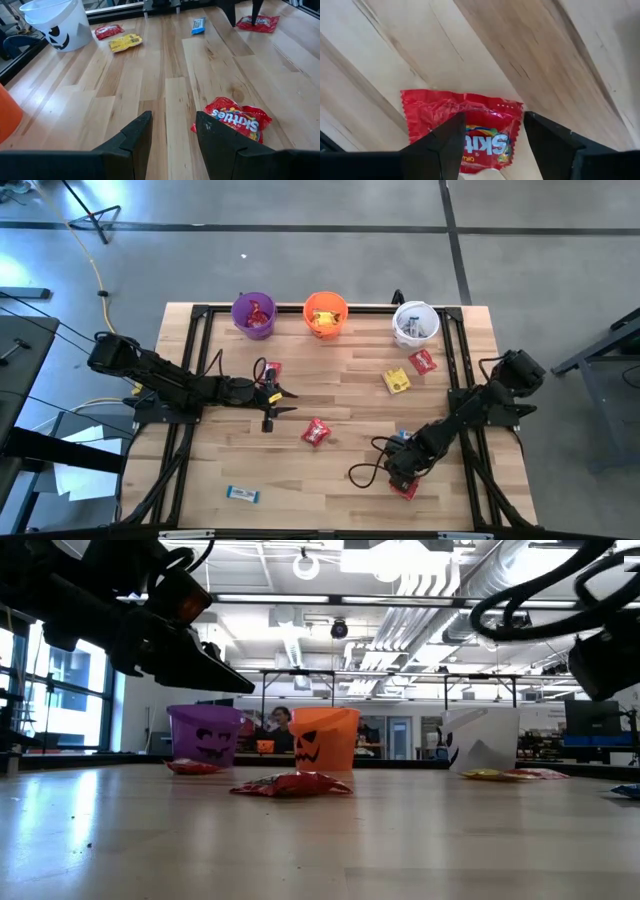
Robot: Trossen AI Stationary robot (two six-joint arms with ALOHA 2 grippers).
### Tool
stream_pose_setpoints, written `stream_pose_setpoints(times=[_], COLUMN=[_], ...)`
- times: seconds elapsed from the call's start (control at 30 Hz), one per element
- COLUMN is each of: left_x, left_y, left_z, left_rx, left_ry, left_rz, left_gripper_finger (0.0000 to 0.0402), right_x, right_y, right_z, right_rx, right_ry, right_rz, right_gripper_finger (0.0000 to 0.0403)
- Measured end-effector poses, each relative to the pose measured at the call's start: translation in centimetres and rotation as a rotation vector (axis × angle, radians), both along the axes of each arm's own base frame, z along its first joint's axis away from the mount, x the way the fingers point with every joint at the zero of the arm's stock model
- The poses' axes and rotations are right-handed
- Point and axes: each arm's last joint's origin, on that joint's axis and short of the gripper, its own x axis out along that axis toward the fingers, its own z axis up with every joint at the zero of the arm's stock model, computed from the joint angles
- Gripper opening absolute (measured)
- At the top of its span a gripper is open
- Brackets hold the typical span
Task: Sort candy
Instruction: Put the red candy into the violet bucket
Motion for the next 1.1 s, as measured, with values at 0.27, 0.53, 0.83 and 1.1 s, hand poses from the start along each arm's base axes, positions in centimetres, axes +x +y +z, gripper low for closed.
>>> stream_pose_setpoints(times=[0.27, 0.53, 0.83, 1.1], left_x=[0.0, 0.1, 0.2, 0.1], left_y=[0.0, 0.6, 0.5, -0.4], left_z=[0.0, 0.1, 0.5, 0.8], left_rx=[-0.004, -0.129, -0.218, -0.099], left_ry=[-0.001, -0.017, -0.059, -0.102], left_rz=[0.002, 0.071, 0.062, 0.123], left_gripper_finger=[0.0140, 0.0140, 0.0140, 0.0167], right_x=[0.5, 1.7, 6.4, 10.7], right_y=[-1.0, -1.7, -5.4, -8.6], right_z=[-0.2, 0.7, 4.3, 6.5], right_rx=[-0.001, -0.096, -0.547, -0.830], right_ry=[0.006, -0.047, -0.308, -0.599], right_rz=[0.058, 0.163, 0.239, 0.173], right_gripper_finger=[0.0117, 0.0013, 0.0003, 0.0000])
